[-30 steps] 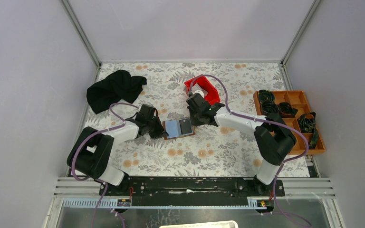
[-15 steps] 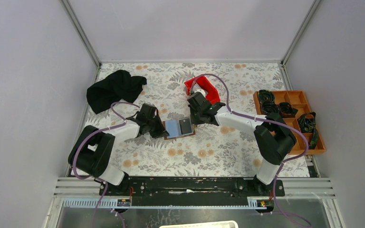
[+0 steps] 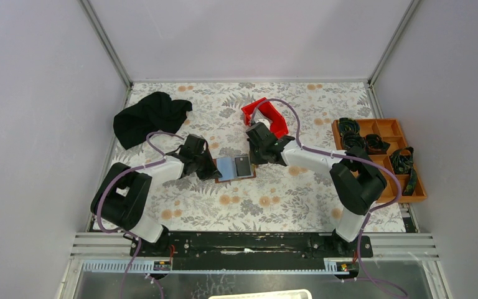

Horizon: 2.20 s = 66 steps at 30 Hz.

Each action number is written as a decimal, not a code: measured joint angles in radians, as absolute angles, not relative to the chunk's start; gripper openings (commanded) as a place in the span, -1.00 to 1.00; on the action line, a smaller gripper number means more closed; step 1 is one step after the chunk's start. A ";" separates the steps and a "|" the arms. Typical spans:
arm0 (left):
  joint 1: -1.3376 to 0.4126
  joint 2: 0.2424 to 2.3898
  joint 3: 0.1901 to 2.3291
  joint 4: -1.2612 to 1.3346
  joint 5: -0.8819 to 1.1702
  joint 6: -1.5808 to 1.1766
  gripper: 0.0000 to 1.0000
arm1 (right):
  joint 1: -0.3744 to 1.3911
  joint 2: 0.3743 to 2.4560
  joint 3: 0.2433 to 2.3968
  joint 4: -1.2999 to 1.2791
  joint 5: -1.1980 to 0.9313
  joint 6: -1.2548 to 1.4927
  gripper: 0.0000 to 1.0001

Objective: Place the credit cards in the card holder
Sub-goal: Insert the credit card into the card holder.

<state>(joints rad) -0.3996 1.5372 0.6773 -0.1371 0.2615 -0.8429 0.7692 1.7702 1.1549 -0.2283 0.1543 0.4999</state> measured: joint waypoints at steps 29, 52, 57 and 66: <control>-0.400 1.539 0.678 -0.138 0.262 -0.834 -1.00 | 0.742 1.764 1.085 -0.117 0.137 0.541 -1.00; -0.400 1.541 0.685 -0.149 0.260 -0.815 -1.00 | 0.700 1.684 0.900 0.101 0.002 0.641 -1.00; -0.400 1.544 0.688 -0.152 0.261 -0.815 -1.00 | 0.700 1.670 0.900 0.099 -0.022 0.641 -1.00; -0.400 1.544 0.690 -0.156 0.258 -0.815 -1.00 | 0.700 1.665 0.922 0.095 -0.046 0.636 -1.00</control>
<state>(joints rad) -0.3996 1.5436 0.6899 -0.1562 0.2584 -0.8154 0.7002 1.6650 0.9218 0.0948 -0.0463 0.6361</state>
